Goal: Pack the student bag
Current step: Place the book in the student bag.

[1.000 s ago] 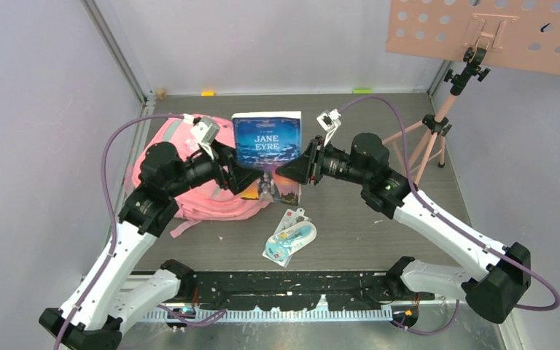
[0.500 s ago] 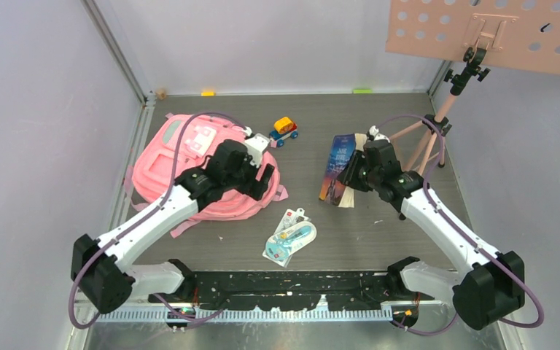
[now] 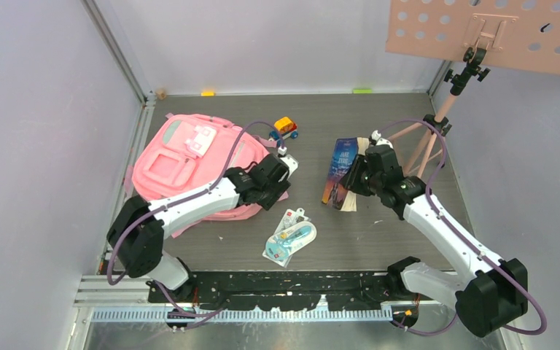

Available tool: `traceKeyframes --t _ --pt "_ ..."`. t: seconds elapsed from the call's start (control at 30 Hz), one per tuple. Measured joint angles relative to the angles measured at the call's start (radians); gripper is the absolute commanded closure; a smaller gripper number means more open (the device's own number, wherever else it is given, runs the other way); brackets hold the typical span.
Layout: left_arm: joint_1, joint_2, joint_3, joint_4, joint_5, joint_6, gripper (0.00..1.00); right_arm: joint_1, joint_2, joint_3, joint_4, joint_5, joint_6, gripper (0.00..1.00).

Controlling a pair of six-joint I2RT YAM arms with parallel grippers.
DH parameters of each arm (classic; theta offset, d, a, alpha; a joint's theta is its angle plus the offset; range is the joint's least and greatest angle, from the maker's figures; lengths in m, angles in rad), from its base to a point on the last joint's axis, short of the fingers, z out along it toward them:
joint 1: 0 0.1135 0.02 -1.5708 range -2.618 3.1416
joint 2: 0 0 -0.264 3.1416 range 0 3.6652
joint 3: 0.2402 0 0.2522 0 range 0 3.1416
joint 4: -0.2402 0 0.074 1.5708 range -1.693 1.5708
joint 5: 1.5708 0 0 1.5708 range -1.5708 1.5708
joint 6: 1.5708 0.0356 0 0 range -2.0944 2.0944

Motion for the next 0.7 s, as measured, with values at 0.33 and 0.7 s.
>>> traceKeyframes --t 0.33,0.7 --pt "0.001 0.088 0.025 0.002 -0.002 0.009 0.53 0.000 -0.001 -0.020 0.009 -0.006 0.000 1.00" --pt "0.001 0.124 0.040 -0.010 -0.144 0.007 0.66 0.000 -0.009 -0.032 0.015 -0.012 0.001 1.00"
